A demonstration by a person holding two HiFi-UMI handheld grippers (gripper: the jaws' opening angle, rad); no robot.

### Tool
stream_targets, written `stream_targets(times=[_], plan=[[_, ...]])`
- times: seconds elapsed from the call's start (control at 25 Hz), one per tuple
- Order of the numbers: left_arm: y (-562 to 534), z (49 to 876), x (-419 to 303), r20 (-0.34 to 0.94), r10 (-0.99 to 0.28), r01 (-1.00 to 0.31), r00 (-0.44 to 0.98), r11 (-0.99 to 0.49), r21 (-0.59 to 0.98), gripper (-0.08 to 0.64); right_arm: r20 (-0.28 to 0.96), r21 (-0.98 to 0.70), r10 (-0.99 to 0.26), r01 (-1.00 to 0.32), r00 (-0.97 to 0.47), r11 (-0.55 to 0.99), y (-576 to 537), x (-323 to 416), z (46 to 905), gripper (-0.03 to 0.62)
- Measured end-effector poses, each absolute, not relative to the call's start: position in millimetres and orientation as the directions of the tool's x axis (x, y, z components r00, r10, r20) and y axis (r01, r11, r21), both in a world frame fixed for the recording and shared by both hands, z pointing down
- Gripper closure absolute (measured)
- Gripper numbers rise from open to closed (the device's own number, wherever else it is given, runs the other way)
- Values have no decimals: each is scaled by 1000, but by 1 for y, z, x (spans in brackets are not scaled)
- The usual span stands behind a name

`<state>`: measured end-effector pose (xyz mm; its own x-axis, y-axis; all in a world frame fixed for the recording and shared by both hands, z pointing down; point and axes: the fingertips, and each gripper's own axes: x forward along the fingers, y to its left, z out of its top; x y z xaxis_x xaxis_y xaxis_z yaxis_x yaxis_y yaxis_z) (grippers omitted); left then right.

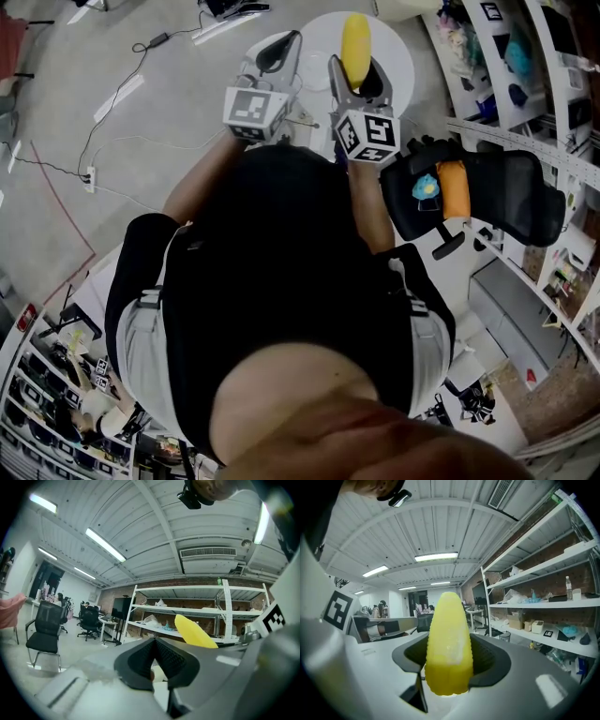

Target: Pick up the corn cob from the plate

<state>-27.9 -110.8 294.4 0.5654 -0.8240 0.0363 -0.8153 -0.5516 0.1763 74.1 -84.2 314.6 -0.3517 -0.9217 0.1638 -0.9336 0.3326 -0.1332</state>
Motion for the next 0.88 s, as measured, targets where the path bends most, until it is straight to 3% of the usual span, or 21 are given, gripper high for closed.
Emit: stream_targets(times=[0.88], plan=[[-99, 296, -27, 45, -822, -814, 568, -554, 173, 554, 136, -123, -918, -926, -373, 358, -67, 68, 303, 334]])
